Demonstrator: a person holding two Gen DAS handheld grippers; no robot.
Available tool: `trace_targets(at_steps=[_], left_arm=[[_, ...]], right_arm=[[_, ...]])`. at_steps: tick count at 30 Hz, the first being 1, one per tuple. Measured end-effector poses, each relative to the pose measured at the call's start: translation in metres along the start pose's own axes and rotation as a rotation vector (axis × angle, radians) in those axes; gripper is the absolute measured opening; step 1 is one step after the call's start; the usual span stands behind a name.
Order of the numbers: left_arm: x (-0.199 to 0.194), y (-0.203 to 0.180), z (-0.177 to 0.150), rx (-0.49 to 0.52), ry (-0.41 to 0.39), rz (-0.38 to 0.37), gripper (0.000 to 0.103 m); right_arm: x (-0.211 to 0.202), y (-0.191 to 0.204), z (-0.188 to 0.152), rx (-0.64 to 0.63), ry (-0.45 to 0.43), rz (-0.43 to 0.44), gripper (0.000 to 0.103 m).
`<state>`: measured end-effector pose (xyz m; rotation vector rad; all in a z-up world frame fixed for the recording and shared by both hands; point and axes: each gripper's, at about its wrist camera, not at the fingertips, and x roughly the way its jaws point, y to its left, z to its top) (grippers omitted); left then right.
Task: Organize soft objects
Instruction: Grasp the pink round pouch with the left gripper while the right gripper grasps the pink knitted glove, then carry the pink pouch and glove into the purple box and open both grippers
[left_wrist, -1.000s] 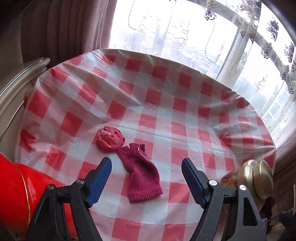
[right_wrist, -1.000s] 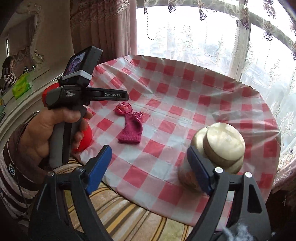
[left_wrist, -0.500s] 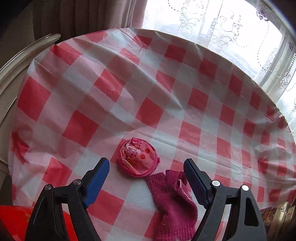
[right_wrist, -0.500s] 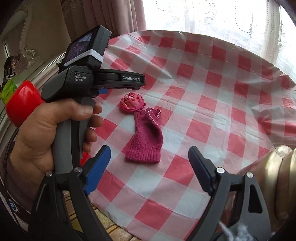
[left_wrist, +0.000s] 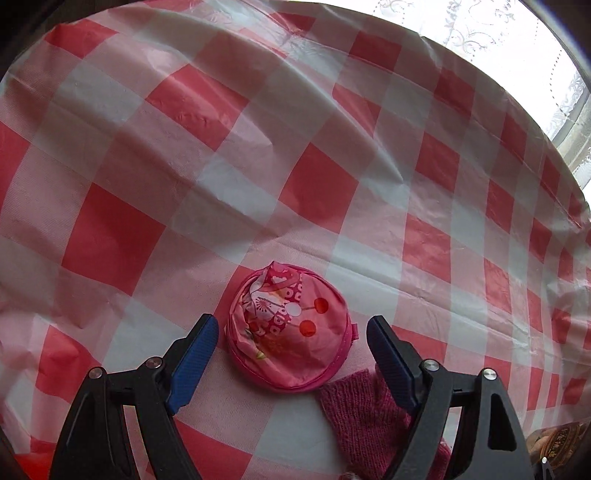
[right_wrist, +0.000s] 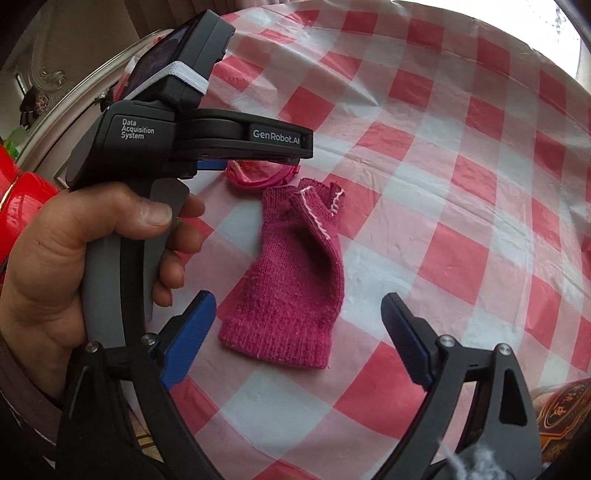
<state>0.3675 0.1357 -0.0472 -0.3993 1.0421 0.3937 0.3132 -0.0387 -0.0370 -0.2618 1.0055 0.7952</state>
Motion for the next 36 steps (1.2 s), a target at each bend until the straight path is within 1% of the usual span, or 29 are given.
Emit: trace_targets(at_steps=[1, 3, 6, 7, 8, 9, 12, 13, 14, 15, 16, 17, 18, 20, 23, 29, 33, 36], left_arm=[[0.005, 0.003, -0.001, -0.007, 0.011, -0.001, 0.083], [0.007, 0.002, -0.001, 0.02, -0.004, 0.007, 0.084], [0.008, -0.003, -0.002, 0.055, -0.013, 0.013, 0.083], [0.008, -0.005, -0.004, 0.068, -0.018, 0.019, 0.082], [0.008, -0.007, -0.005, 0.088, -0.025, 0.033, 0.076], [0.008, -0.011, -0.007, 0.113, -0.033, 0.047, 0.072], [0.006, -0.015, -0.01, 0.129, -0.041, 0.04, 0.071], [0.006, -0.015, -0.01, 0.13, -0.041, 0.037, 0.071], [0.005, -0.015, -0.011, 0.129, -0.041, 0.033, 0.07], [0.005, -0.015, -0.011, 0.126, -0.04, 0.029, 0.07], [0.004, -0.015, -0.012, 0.123, -0.039, 0.022, 0.07], [0.002, -0.015, -0.013, 0.117, -0.039, 0.016, 0.07], [0.001, -0.015, -0.015, 0.112, -0.04, 0.01, 0.07], [-0.004, -0.013, -0.017, 0.107, -0.049, -0.006, 0.07], [-0.018, -0.012, -0.019, 0.107, -0.078, -0.026, 0.07], [-0.052, -0.027, -0.034, 0.138, -0.124, -0.086, 0.07], [-0.074, -0.037, -0.043, 0.17, -0.151, -0.113, 0.07], [-0.09, -0.044, -0.051, 0.198, -0.172, -0.127, 0.07]], right_arm=[[0.004, 0.001, 0.001, -0.008, 0.005, 0.005, 0.094], [0.011, 0.002, 0.004, -0.016, 0.015, 0.01, 0.095], [0.026, -0.003, 0.01, -0.004, 0.039, -0.012, 0.095], [0.03, -0.004, 0.01, 0.004, 0.048, -0.012, 0.095], [0.034, -0.005, 0.01, 0.011, 0.057, -0.011, 0.095], [0.037, -0.005, 0.01, 0.016, 0.064, -0.016, 0.095], [0.04, 0.0, 0.008, -0.013, 0.058, -0.052, 0.095], [0.04, 0.002, 0.008, -0.024, 0.054, -0.066, 0.092], [0.04, 0.004, 0.007, -0.035, 0.047, -0.081, 0.083], [0.038, 0.005, 0.007, -0.045, 0.04, -0.095, 0.077], [0.037, 0.006, 0.007, -0.048, 0.034, -0.097, 0.06], [0.034, 0.004, 0.007, -0.038, 0.032, -0.08, 0.047], [0.033, 0.002, 0.007, -0.022, 0.034, -0.073, 0.043], [0.03, -0.003, 0.006, 0.0, 0.032, -0.071, 0.029], [0.021, -0.006, 0.001, 0.017, 0.024, -0.097, 0.025], [-0.013, -0.012, -0.008, 0.071, -0.022, -0.168, 0.024], [-0.039, -0.011, -0.015, 0.104, -0.06, -0.185, 0.024], [-0.055, -0.008, -0.023, 0.115, -0.072, -0.212, 0.024]])
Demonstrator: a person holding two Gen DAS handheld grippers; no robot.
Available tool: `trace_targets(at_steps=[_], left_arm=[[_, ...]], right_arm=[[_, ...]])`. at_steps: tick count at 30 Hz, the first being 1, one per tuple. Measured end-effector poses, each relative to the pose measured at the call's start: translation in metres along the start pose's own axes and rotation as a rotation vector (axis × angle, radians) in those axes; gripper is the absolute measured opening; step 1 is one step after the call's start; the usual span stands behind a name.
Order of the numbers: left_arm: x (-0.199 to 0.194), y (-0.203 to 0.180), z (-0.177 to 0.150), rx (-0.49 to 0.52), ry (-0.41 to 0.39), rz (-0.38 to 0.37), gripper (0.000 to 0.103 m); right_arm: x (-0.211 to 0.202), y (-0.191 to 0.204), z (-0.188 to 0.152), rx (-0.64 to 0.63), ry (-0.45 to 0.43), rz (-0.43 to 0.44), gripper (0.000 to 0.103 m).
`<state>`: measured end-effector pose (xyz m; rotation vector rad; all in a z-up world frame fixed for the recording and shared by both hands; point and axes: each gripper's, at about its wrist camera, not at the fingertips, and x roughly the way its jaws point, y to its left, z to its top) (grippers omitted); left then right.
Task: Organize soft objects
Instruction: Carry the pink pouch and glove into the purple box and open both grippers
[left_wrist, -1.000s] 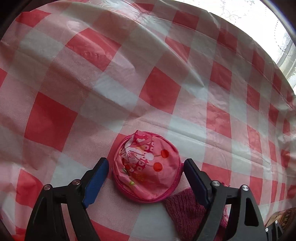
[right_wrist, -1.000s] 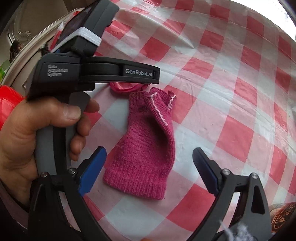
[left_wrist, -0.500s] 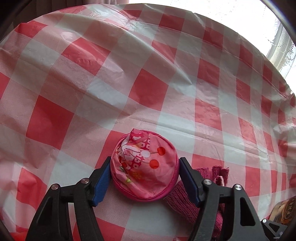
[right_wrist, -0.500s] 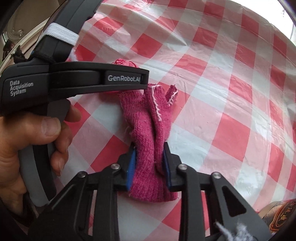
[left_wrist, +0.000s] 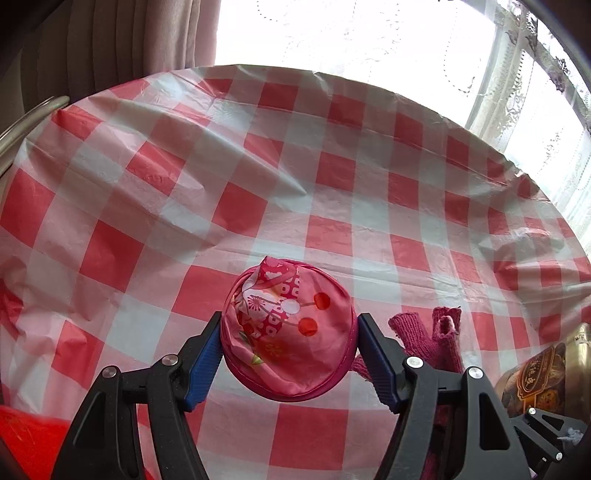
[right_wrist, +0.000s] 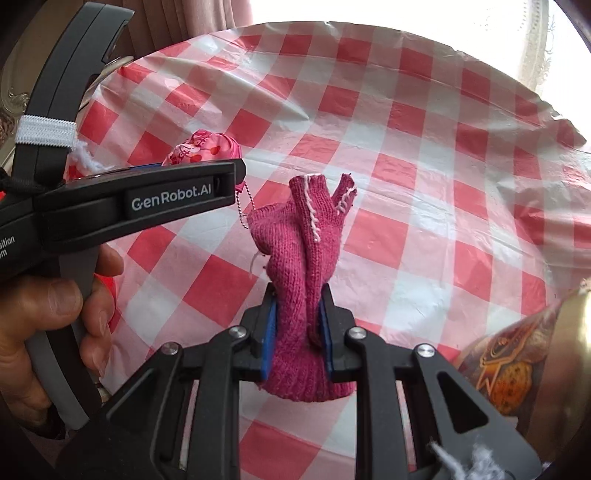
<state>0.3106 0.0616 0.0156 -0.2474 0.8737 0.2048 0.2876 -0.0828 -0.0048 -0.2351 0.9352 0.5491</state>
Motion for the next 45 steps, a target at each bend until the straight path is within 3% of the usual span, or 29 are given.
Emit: trace_targets(at_steps=[11, 24, 37, 45], left_arm=[[-0.065, -0.028, -0.022, 0.064, -0.071, -0.054, 0.07], [-0.146, -0.078, -0.081, 0.153, -0.105, -0.205, 0.07], [-0.219, -0.196, -0.146, 0.374, -0.05, -0.515, 0.07], [-0.245, -0.275, -0.207, 0.537, 0.022, -0.625, 0.071]], right_arm=[[-0.07, 0.0, -0.034, 0.043, -0.068, -0.033, 0.024], [-0.167, -0.036, -0.093, 0.144, -0.16, -0.099, 0.024], [-0.307, -0.126, -0.21, 0.355, -0.225, -0.361, 0.024], [-0.341, -0.175, -0.293, 0.492, -0.164, -0.516, 0.024]])
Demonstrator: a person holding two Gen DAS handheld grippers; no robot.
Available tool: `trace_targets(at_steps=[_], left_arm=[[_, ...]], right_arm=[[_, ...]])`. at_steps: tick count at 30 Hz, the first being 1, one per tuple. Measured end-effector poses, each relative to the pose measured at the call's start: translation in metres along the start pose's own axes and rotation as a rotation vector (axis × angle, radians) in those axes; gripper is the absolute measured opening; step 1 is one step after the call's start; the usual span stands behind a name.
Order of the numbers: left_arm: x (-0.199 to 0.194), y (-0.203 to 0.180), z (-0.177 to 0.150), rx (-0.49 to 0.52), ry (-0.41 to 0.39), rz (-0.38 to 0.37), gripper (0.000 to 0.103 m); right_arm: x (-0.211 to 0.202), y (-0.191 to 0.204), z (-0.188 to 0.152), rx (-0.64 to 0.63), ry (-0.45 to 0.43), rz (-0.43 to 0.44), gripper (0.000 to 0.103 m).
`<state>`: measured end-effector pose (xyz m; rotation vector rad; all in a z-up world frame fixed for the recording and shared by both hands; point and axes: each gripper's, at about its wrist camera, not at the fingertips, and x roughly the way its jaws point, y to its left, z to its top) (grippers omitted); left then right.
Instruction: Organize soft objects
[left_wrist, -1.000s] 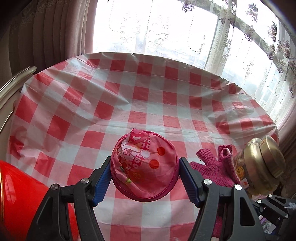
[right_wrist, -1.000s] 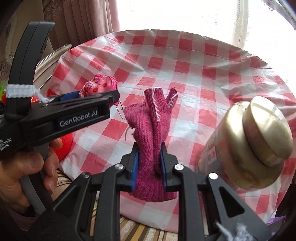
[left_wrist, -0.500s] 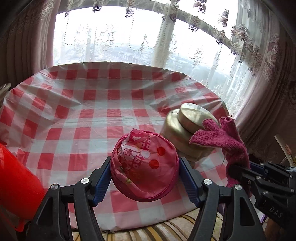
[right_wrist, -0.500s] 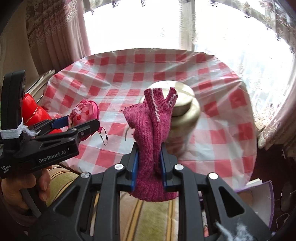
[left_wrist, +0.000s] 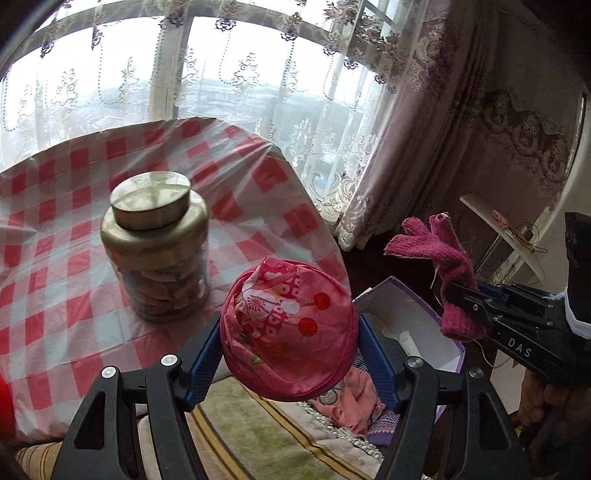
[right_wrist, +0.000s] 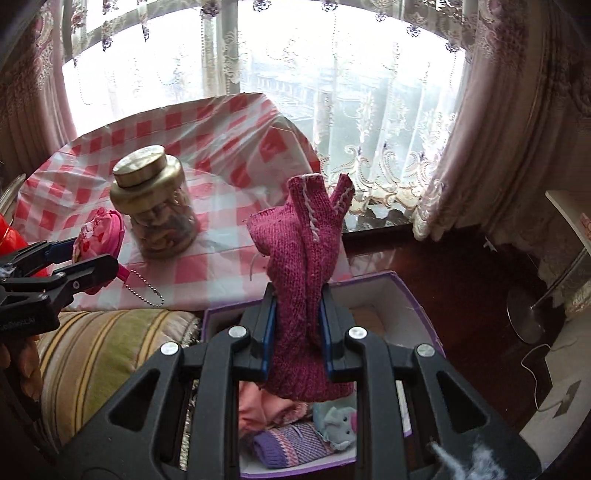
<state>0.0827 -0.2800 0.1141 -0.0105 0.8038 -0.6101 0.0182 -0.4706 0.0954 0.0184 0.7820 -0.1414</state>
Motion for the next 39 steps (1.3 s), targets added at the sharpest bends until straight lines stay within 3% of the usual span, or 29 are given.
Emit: trace_targets(at_steps=[4, 6, 8, 14, 18, 21, 23, 31, 39], left_arm=[[0.02, -0.042, -0.008, 0.067, 0.046, -0.067, 0.072], [0.032, -0.058, -0.013, 0.091, 0.083, -0.106, 0.082], [0.043, -0.07, -0.022, 0.108, 0.13, -0.14, 0.085], [0.054, -0.066, -0.048, 0.07, 0.258, -0.15, 0.085], [0.037, -0.054, -0.063, 0.019, 0.272, -0.136, 0.085], [0.035, -0.044, -0.084, -0.046, 0.343, -0.14, 0.085], [0.034, -0.045, -0.093, -0.036, 0.337, -0.141, 0.085], [0.035, -0.041, -0.092, -0.088, 0.322, -0.168, 0.09], [0.04, -0.046, -0.094, -0.073, 0.33, -0.16, 0.093]], right_arm=[[0.001, -0.033, -0.019, 0.046, 0.03, -0.075, 0.028], [0.002, -0.041, -0.024, 0.061, 0.041, -0.094, 0.042], [0.001, -0.048, -0.03, 0.069, 0.045, -0.111, 0.067], [-0.005, -0.046, -0.042, 0.061, 0.06, -0.132, 0.081], [-0.013, -0.041, -0.057, 0.043, 0.083, -0.135, 0.082], [-0.018, -0.036, -0.066, 0.028, 0.091, -0.146, 0.082], [-0.02, -0.034, -0.07, 0.028, 0.096, -0.139, 0.082], [-0.023, -0.031, -0.075, 0.031, 0.097, -0.129, 0.082], [-0.02, -0.03, -0.075, 0.023, 0.107, -0.123, 0.082]])
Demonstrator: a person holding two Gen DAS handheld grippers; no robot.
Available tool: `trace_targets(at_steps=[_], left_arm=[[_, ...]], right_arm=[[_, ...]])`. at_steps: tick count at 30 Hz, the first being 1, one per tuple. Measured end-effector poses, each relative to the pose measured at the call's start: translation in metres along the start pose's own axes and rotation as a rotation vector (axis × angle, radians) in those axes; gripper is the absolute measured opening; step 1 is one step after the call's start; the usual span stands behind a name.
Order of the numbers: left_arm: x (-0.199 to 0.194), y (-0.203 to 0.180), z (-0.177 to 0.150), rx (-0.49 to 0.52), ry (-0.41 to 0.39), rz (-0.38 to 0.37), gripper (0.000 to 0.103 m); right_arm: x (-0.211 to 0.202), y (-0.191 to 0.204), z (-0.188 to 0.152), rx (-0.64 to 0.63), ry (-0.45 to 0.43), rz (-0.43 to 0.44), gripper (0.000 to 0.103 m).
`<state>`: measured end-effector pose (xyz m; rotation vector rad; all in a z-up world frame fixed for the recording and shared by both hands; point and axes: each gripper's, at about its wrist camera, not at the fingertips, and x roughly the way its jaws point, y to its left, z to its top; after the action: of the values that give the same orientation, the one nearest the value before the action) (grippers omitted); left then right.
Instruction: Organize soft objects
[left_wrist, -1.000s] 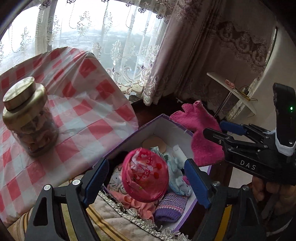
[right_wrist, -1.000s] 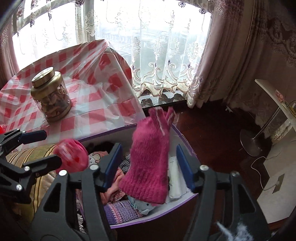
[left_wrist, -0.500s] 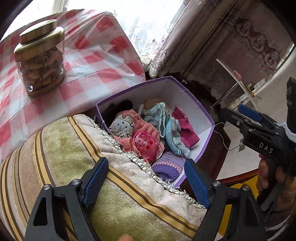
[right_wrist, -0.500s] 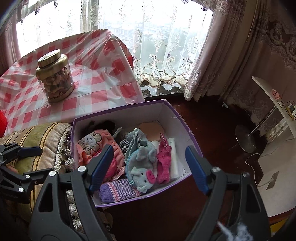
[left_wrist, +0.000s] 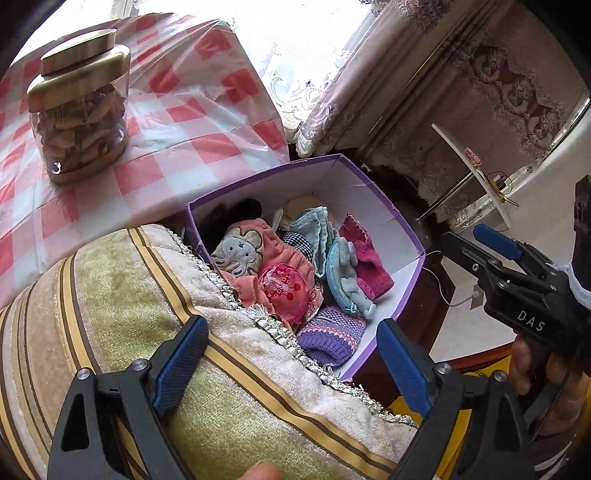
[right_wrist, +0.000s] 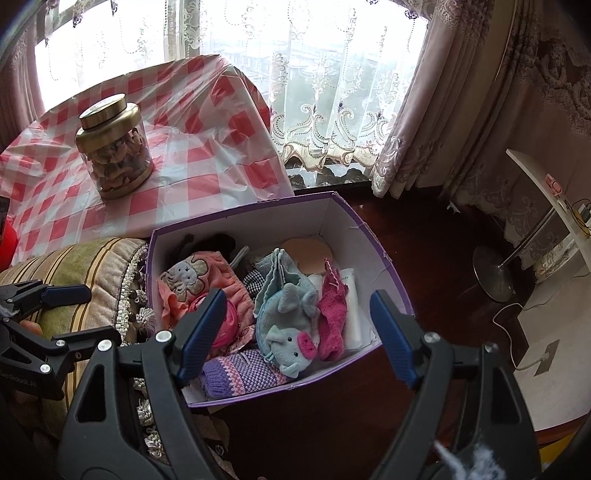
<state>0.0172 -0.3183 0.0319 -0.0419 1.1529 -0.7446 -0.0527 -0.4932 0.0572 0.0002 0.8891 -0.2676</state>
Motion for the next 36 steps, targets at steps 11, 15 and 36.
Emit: trace_targets(at_steps=[11, 15, 36], left_arm=[[0.0007, 0.0017, 0.0001, -0.007, -0.002, -0.006, 0.093], [0.0006, 0.0019, 0.0, -0.006, -0.001, -0.006, 0.093], [0.0004, 0.0026, 0.0002, -0.006, -0.001, -0.007, 0.093]], right_arm=[[0.0004, 0.0, -0.0018, 0.003, 0.005, 0.003, 0.082], [0.001, 0.0005, -0.0031, 0.001, 0.007, 0.005, 0.082], [0.0023, 0.0004, -0.0034, 0.0, 0.012, 0.009, 0.082]])
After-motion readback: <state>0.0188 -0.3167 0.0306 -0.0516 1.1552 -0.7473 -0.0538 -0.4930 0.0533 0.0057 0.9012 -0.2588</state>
